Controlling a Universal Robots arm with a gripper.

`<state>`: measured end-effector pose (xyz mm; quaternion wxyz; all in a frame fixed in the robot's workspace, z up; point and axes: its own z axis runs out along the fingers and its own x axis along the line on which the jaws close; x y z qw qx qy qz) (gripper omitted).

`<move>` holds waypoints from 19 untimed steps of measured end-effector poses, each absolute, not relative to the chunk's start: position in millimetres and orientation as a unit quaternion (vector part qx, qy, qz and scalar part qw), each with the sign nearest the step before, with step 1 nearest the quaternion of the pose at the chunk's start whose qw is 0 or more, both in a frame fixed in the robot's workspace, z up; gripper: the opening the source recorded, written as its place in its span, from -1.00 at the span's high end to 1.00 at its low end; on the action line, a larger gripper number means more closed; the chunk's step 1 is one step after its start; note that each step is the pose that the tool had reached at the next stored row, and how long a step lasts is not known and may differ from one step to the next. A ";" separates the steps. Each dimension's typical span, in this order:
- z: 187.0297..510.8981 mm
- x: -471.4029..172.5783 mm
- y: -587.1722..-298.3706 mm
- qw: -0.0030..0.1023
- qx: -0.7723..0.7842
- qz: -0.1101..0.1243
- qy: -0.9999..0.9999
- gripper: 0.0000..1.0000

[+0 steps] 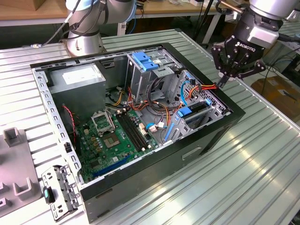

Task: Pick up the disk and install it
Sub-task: 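Insert the first disk wire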

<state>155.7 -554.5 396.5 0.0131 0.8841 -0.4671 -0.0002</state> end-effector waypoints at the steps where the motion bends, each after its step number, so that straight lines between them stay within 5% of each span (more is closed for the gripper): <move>1: 396.5 156.6 -553.9 0.013 0.884 0.000 -0.467 0.79; 14: 394.8 181.3 -539.2 0.013 0.888 0.000 -0.459 0.77; 19: 392.8 181.6 -539.1 0.013 0.912 0.000 -0.409 0.62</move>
